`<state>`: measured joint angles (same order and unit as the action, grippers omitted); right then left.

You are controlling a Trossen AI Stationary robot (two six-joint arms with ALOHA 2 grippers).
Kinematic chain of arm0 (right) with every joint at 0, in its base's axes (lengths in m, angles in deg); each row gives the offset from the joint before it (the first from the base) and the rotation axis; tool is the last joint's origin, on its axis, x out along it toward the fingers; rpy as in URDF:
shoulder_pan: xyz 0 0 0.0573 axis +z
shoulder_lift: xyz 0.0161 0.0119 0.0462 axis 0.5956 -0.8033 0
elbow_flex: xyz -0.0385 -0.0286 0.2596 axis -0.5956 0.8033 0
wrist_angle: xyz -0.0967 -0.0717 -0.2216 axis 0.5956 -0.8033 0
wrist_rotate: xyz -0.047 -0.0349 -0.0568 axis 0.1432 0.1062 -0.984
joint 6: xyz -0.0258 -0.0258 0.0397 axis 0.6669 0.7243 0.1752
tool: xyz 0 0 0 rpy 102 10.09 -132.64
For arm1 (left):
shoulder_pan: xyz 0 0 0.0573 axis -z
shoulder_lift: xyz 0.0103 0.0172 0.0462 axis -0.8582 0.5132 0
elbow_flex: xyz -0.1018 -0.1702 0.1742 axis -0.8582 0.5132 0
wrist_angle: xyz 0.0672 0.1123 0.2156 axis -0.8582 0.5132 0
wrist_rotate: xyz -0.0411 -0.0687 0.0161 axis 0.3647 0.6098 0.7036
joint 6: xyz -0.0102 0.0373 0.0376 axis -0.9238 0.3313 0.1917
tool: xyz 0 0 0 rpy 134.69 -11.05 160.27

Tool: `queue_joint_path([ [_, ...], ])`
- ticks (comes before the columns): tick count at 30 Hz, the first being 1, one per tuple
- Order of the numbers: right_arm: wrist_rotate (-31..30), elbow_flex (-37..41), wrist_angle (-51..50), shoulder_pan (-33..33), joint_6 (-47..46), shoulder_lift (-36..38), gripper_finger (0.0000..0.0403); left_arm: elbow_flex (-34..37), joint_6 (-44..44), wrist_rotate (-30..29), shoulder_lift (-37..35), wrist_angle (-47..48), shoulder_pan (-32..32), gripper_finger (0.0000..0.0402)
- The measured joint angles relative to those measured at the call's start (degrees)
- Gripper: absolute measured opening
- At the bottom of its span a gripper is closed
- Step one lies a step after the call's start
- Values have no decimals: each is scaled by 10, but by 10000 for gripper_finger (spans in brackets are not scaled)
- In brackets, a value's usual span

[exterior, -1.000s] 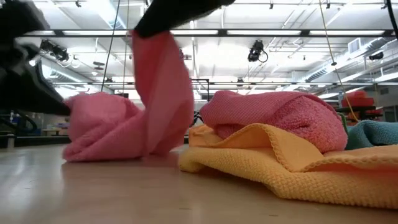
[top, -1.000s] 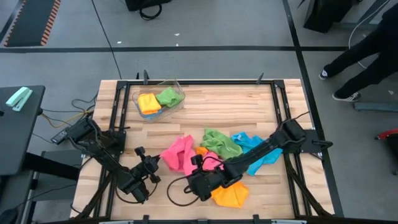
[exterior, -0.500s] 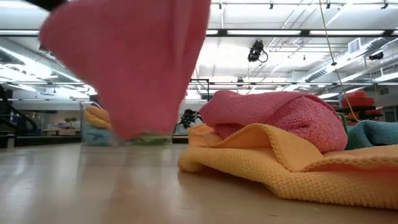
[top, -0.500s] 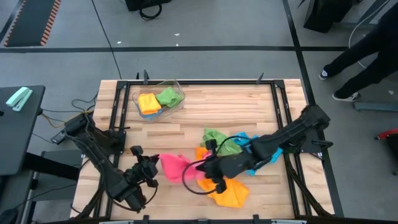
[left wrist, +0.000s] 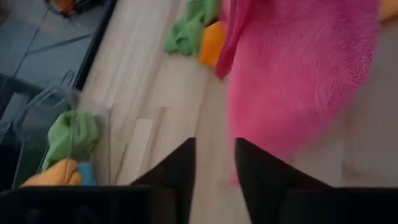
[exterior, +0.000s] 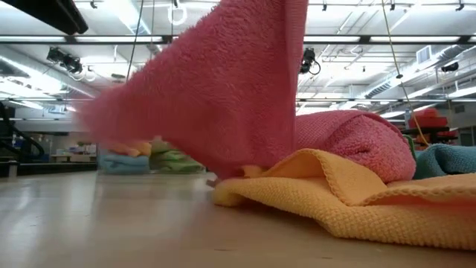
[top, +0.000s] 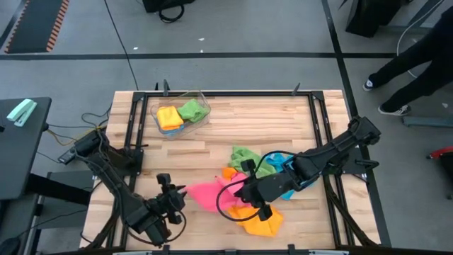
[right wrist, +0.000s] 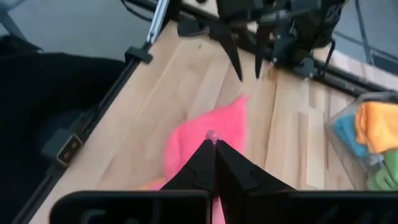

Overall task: Fold microfiber towels
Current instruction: Fold the left pink microfiber towel

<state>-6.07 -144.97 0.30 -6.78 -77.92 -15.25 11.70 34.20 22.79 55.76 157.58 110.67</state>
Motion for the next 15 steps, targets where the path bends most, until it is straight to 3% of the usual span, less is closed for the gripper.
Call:
queue_joint_path([
  [3,0,0,4,0,-4,1,16,0,29,-14,0,-20,0,167],
  [7,2,0,14,0,4,1,16,0,42,-92,0,-64,-21,214],
  [15,11,0,20,0,10,-3,16,0,221,-89,5,-201,-93,228],
])
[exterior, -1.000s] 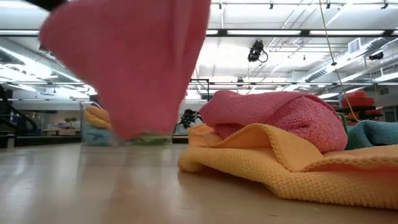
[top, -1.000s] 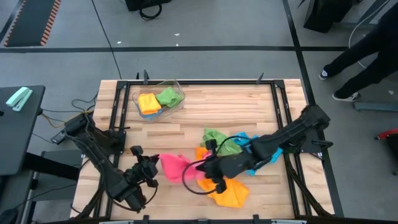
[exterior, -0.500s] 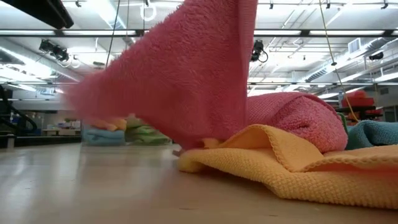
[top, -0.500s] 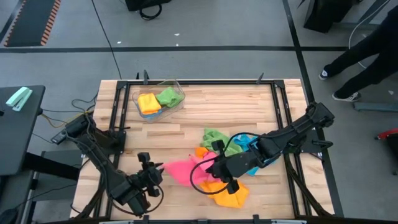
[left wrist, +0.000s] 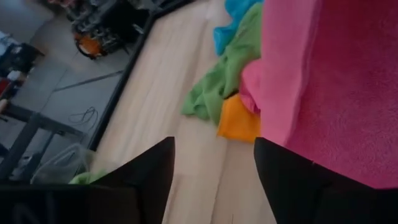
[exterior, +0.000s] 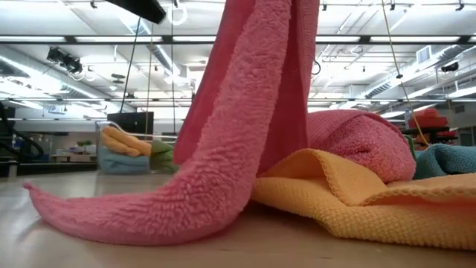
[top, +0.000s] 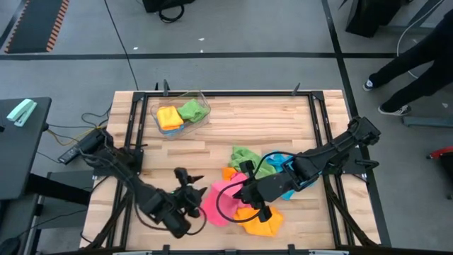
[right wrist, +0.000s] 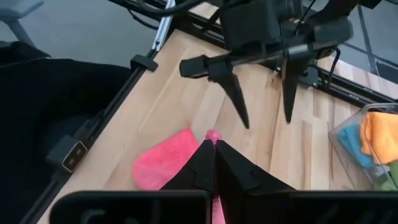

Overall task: Fold microfiber towels
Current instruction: Fold the left pink microfiber towel

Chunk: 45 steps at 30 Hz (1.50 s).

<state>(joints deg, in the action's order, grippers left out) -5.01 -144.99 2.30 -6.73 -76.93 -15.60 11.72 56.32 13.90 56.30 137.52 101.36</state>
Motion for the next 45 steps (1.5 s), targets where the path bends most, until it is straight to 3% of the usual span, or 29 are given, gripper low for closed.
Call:
queue_joint_path([
  [6,1,1,-1,3,0,0,17,0,67,74,17,-51,-41,205],
  [15,1,4,-5,8,-3,0,17,0,73,119,100,-61,-79,190],
  [23,1,4,-4,7,-2,0,17,0,62,209,129,-62,-87,185],
  [40,1,4,-4,7,-1,0,17,0,39,215,174,-73,-129,170],
  [45,1,4,-4,7,-1,0,17,0,47,215,175,-72,-128,148],
])
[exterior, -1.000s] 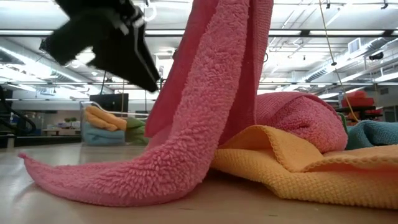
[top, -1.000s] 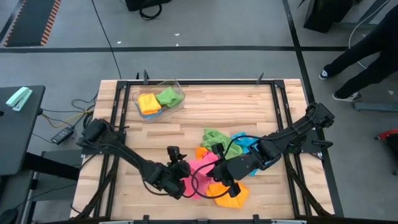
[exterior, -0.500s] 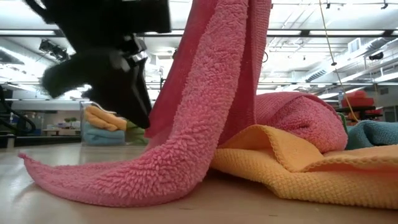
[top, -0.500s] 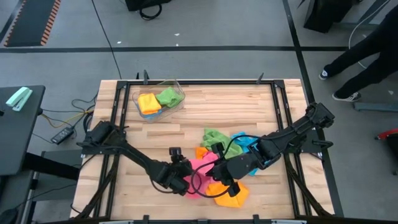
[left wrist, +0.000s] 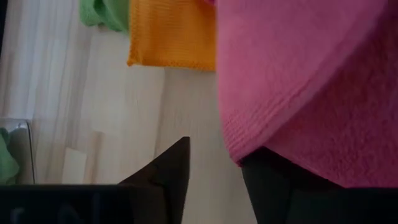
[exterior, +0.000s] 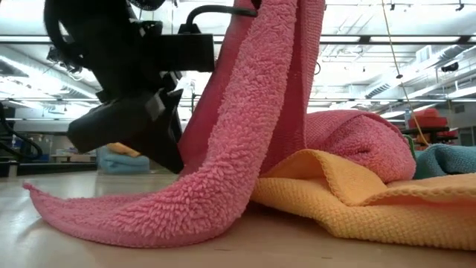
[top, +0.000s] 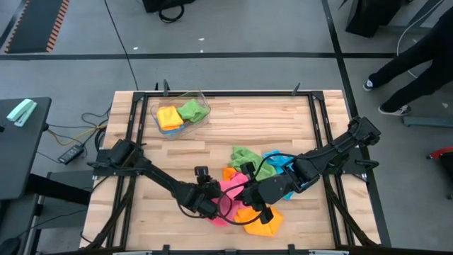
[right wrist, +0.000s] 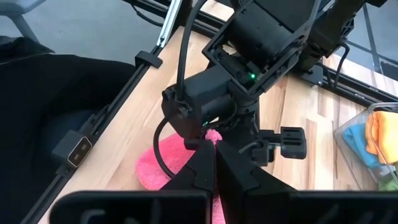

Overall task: Fold microfiber towels
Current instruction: Fold the left pink microfiber towel

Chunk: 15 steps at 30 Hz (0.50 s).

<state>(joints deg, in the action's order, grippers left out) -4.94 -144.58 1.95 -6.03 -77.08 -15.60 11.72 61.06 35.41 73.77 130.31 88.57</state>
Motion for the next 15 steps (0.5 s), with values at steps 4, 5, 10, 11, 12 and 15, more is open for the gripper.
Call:
queue_joint_path([
  [4,0,0,-1,0,0,0,17,0,18,-18,0,1,4,94],
  [5,0,0,-1,0,0,0,17,0,21,-23,0,1,6,73],
  [10,0,0,-1,0,0,0,17,0,25,-31,-21,13,16,14],
  [11,0,0,-1,0,0,0,17,0,25,-31,-29,22,19,14],
  [12,0,0,-1,0,0,0,17,-1,22,-31,-37,29,23,14],
  [15,0,0,-2,0,-1,0,17,-1,18,-30,-64,51,38,8],
])
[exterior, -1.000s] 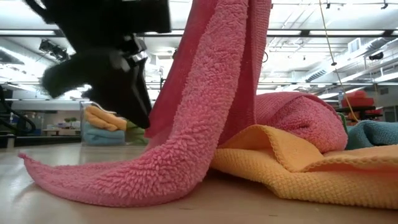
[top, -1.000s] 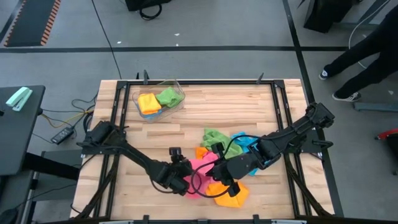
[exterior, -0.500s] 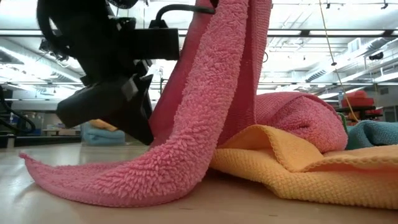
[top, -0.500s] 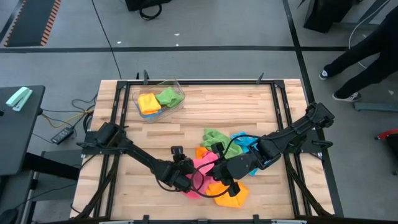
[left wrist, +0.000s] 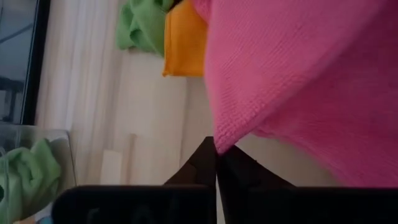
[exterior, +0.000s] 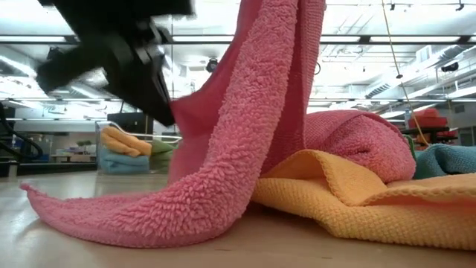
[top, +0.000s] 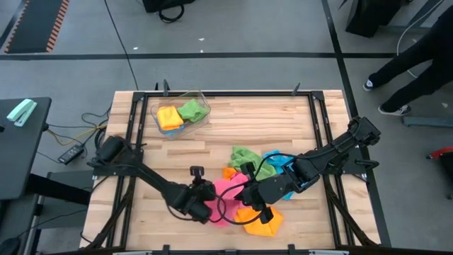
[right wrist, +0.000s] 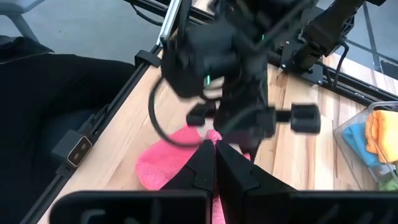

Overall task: Fold microfiber towels
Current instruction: Fold the left pink microfiber towel

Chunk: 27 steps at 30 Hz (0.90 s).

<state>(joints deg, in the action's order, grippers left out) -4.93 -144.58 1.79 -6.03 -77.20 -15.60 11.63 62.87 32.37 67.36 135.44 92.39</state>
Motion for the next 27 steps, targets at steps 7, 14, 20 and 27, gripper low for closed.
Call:
queue_joint_path([
  [7,9,0,-2,0,8,0,17,0,7,30,-66,39,43,6],
  [14,24,-13,-1,0,44,3,17,-13,-30,39,-177,91,82,6],
  [20,24,-60,-6,6,49,4,17,-32,-40,37,-266,113,126,12],
  [27,25,-109,-13,10,36,4,17,-50,-38,47,-340,112,176,7],
])
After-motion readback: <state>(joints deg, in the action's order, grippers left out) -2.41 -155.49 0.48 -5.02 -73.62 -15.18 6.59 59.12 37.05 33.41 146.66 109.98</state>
